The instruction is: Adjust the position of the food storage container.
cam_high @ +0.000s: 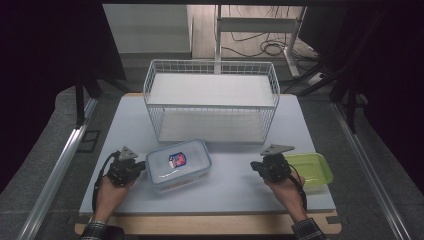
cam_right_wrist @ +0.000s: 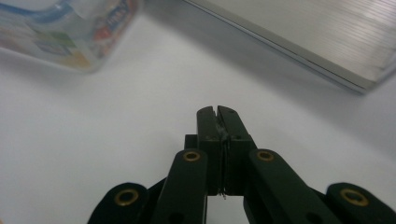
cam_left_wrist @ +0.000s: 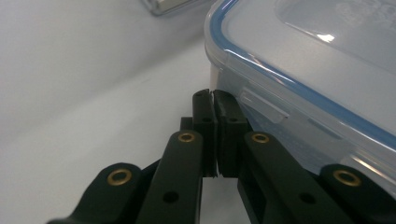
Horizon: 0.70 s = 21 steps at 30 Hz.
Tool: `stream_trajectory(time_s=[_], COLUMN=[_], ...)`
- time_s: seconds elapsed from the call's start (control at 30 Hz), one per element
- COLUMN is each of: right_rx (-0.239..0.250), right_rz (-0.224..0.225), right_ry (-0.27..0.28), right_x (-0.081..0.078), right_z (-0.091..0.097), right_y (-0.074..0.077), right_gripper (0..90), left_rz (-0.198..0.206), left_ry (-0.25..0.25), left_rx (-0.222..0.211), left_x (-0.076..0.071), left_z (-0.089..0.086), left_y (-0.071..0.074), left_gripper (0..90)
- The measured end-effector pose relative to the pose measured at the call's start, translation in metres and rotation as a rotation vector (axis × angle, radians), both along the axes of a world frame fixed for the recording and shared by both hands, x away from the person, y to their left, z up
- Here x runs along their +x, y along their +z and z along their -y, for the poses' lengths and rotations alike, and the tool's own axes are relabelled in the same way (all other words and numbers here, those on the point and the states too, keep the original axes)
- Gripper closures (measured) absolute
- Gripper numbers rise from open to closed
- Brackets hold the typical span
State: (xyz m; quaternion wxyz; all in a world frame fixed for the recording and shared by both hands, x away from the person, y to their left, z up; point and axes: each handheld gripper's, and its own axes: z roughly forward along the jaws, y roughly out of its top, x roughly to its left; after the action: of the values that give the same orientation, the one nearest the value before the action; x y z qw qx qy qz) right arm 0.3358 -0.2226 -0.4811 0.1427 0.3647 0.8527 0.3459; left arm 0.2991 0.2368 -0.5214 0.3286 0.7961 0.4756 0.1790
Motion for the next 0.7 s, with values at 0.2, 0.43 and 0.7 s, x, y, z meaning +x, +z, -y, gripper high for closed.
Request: stream_trajectory(time_s=[0.2,0.43,0.7], right_rx=[-0.002,-0.002,-0.016], right_rz=[0.0,-0.011,-0.014], right_ry=[0.04,0.062,0.05], right_x=[0.005,0.014,0.024], right_z=[-0.021,-0.04,-0.042], right_y=[-0.005,-0.01,-0.018], right_gripper=[88.4,87.9,87.8], left_rz=[-0.005,-0.008,-0.023], left_ry=[-0.04,-0.087,-0.145], left_rx=[0.003,0.009,-0.02], left_x=[0.013,0.027,0.043], left_z=[0.017,0.043,0.072], left_y=[0.0,0.001,0.0], left_gripper=[88.4,88.5,88.5])
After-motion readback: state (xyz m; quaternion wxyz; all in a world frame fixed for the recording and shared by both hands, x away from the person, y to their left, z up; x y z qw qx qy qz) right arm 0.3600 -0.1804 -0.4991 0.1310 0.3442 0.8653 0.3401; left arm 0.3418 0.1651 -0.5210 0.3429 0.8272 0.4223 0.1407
